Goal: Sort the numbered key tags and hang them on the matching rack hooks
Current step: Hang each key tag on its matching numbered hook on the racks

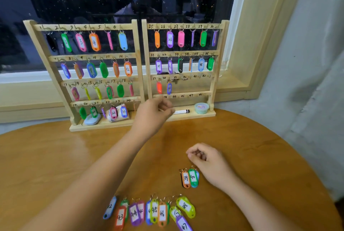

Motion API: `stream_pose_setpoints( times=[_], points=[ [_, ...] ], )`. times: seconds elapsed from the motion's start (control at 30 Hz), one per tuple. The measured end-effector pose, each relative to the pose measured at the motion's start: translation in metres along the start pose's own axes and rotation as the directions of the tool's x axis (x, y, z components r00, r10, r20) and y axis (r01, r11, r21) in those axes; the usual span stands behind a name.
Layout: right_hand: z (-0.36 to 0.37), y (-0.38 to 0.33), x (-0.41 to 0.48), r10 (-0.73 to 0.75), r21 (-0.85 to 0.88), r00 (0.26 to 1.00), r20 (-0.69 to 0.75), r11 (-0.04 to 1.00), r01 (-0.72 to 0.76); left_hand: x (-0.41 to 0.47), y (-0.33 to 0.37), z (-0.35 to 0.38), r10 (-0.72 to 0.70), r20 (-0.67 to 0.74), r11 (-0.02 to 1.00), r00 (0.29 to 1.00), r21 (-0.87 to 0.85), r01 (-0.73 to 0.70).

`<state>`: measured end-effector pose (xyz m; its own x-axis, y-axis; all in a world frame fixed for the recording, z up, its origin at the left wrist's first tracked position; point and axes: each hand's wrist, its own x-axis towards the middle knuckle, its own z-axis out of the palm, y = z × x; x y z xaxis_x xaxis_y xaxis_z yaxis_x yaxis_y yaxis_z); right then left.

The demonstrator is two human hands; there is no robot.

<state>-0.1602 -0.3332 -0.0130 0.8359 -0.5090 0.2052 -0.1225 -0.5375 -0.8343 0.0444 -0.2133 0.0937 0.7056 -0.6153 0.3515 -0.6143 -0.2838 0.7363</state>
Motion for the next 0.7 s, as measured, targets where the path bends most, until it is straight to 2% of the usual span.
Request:
stream_pose_setpoints(
  times=[0.17,0.3,0.53,0.7],
  points=[
    [-0.008,-0.001,0.000,-0.001,-0.060,0.991,0.134,0.998,0.009,-0.059,-0.020,0.014,-0.087,0.229,0.993,0.970,0.094,0.066],
    [-0.009,-0.003,-0.001,-0.002,-0.152,0.974,0.225,0.988,0.037,-0.081,-0.023,0.023,-0.102,0.375,0.990,0.921,0.130,0.057],
    [-0.012,-0.010,-0.004,0.032,-0.233,0.965,0.260,0.972,0.030,-0.093,-0.027,0.028,-0.103,0.546,0.976,0.831,0.215,-0.021],
    [-0.011,-0.011,-0.004,0.025,-0.235,0.964,0.264,0.971,0.039,-0.095,-0.029,0.025,-0.065,0.581,0.981,0.811,0.188,-0.055]
  ],
)
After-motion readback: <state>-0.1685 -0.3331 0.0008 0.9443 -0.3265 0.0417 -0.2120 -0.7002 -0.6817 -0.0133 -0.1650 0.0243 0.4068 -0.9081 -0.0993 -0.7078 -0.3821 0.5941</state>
